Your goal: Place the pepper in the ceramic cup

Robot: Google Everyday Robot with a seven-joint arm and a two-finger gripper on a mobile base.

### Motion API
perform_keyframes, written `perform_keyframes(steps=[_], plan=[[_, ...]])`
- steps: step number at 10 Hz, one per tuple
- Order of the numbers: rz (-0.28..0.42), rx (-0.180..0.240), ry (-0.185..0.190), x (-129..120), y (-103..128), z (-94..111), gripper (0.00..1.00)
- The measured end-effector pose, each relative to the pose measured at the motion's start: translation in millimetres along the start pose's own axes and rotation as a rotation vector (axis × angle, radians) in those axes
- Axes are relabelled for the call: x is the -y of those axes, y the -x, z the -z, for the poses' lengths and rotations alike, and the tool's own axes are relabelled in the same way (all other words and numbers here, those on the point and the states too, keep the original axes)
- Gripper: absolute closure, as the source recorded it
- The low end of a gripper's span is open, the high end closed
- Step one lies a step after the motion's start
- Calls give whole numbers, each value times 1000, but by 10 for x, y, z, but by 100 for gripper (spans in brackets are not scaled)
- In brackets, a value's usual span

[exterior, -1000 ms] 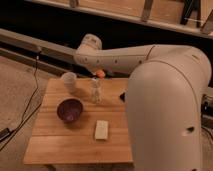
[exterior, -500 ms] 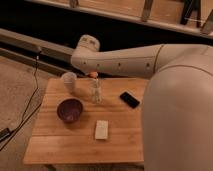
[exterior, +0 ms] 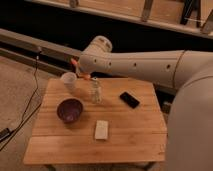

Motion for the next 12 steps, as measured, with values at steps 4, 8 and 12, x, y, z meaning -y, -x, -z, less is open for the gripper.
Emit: perform_keyframes(steps=[4,8,12], plan=[[176,14,167,-363,2,45,100],[233,134,353,-471,154,245,100],[287,149,438,-448,80,247,100]])
